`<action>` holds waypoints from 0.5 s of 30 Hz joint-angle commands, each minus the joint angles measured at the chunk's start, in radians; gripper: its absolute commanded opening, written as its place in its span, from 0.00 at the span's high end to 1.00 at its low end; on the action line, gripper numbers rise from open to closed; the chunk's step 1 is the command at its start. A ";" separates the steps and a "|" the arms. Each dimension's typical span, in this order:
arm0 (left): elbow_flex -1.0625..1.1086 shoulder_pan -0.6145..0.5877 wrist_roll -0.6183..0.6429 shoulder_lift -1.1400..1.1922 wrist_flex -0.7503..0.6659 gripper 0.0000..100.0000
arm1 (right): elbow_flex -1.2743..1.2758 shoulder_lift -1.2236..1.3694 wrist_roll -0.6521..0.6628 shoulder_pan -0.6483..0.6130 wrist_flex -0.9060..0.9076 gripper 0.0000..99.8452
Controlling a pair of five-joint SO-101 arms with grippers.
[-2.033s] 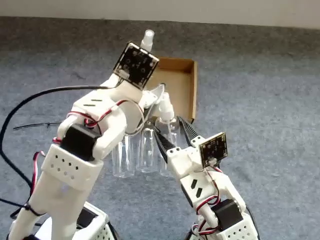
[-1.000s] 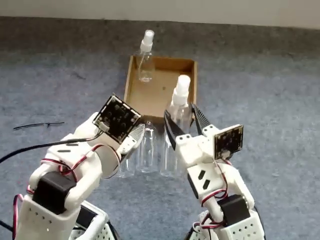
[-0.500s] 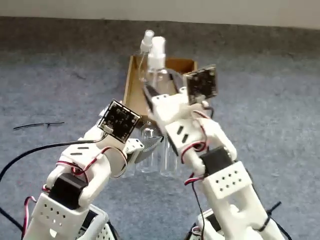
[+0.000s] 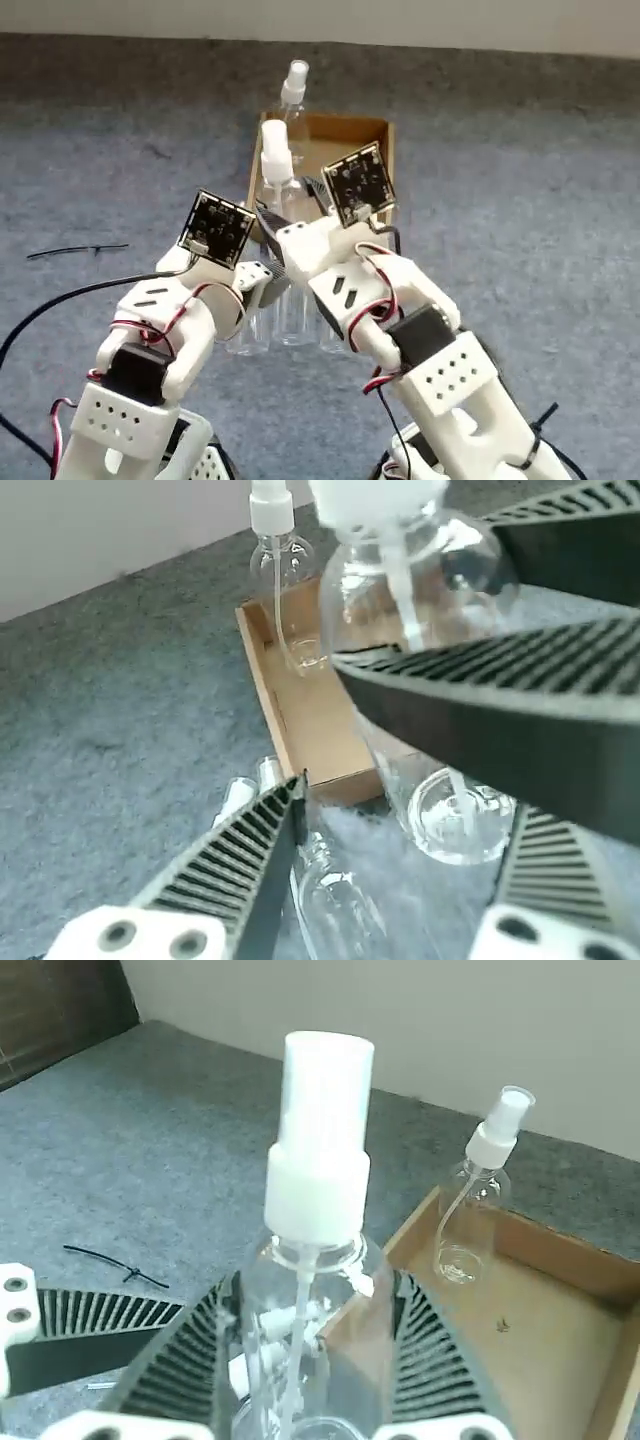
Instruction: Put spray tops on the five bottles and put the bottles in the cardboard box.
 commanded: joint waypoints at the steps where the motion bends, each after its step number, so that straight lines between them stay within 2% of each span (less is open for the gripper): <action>1: -0.007 -0.030 0.005 -0.007 -0.038 0.71 | -0.015 -0.076 -0.002 -0.005 0.044 1.00; 6: -0.007 -0.030 0.003 -0.007 -0.038 0.71 | -0.015 -0.125 0.000 -0.005 0.110 1.00; 12: -0.005 -0.024 0.003 -0.016 -0.037 0.71 | -0.015 -0.124 0.000 -0.004 0.105 1.00; 15: 0.002 -0.024 0.003 -0.016 -0.035 0.71 | -0.013 -0.124 0.000 0.036 0.051 1.00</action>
